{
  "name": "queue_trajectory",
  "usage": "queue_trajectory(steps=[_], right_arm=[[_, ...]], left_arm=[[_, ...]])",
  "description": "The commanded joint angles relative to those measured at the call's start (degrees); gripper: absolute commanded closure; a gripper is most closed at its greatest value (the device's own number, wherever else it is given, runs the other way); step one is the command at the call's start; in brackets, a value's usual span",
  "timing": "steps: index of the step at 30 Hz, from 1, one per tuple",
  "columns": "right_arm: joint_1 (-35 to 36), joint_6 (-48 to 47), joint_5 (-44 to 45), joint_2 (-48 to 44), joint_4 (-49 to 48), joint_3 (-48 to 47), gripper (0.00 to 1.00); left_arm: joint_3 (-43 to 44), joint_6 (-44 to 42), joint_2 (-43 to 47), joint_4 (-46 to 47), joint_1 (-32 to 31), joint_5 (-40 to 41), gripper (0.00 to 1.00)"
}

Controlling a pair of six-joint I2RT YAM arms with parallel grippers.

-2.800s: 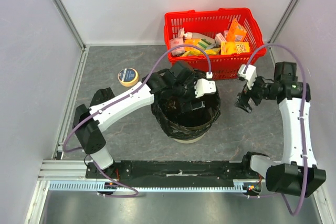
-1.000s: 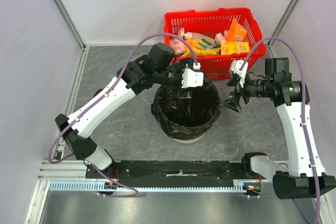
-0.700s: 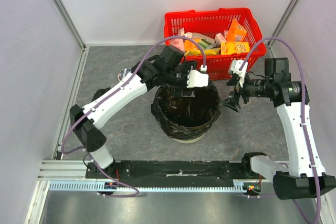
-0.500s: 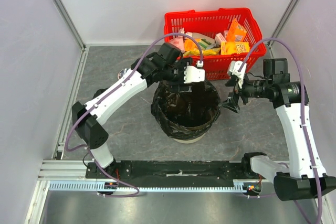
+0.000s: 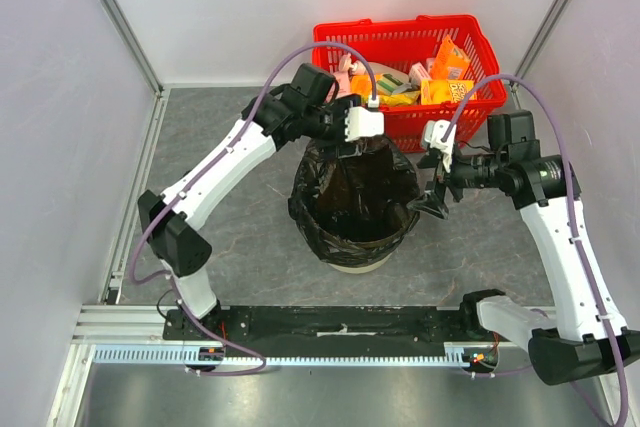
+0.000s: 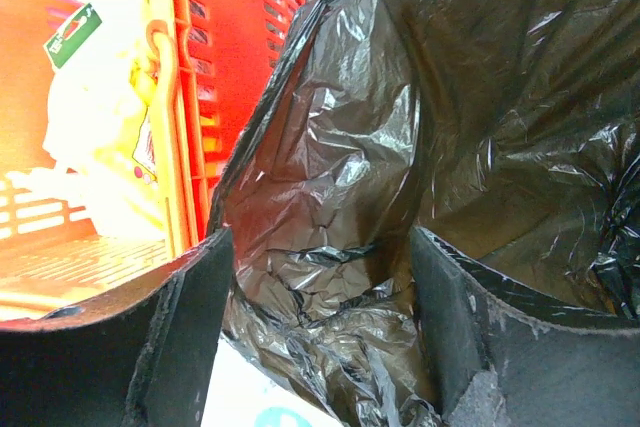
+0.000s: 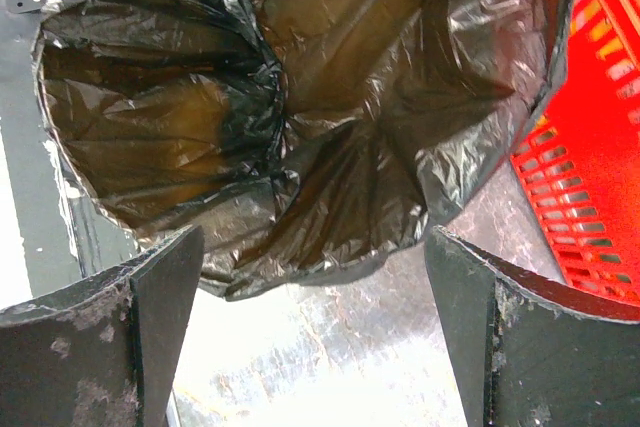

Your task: Put the trash bags into the trash bin

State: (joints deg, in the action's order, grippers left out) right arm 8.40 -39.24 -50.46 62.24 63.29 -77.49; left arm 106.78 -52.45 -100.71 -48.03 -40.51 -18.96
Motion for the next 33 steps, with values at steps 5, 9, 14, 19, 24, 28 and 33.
queue_trajectory(steps=[5, 9, 14, 19, 24, 28, 33], right_arm=[[9.33, 4.61, 3.25, 2.09, -7.38, -2.48, 0.06], [15.66, 3.83, 6.5, 4.37, -9.5, -4.5, 0.1], [24.19, 0.14, 13.26, 10.44, -9.32, -8.54, 0.18], [32.19, -4.25, 18.46, 15.18, -8.97, -10.66, 0.26], [36.94, -5.14, 20.92, 17.74, -8.88, -10.66, 0.29], [40.36, -5.67, 24.08, 18.36, -9.41, -9.69, 0.3], [43.62, -7.16, 26.37, 21.87, -9.5, -9.61, 0.33]], left_arm=[[9.32, -0.99, -7.13, -10.94, 2.28, -9.42, 0.41], [8.97, -0.9, -8.63, -12.7, 2.37, -10.74, 0.54], [8.09, -0.03, -9.16, -12.7, 2.28, -12.06, 0.72], [8.79, 0.94, -9.77, -12.61, 2.37, -13.21, 0.91], [9.15, 2.7, -10.3, -11.91, 2.37, -12.94, 0.98], [9.14, 4.28, -10.56, -10.25, 2.37, -12.33, 0.98], [10.9, 5.42, -11.18, -9.8, 2.19, -12.68, 0.98]])
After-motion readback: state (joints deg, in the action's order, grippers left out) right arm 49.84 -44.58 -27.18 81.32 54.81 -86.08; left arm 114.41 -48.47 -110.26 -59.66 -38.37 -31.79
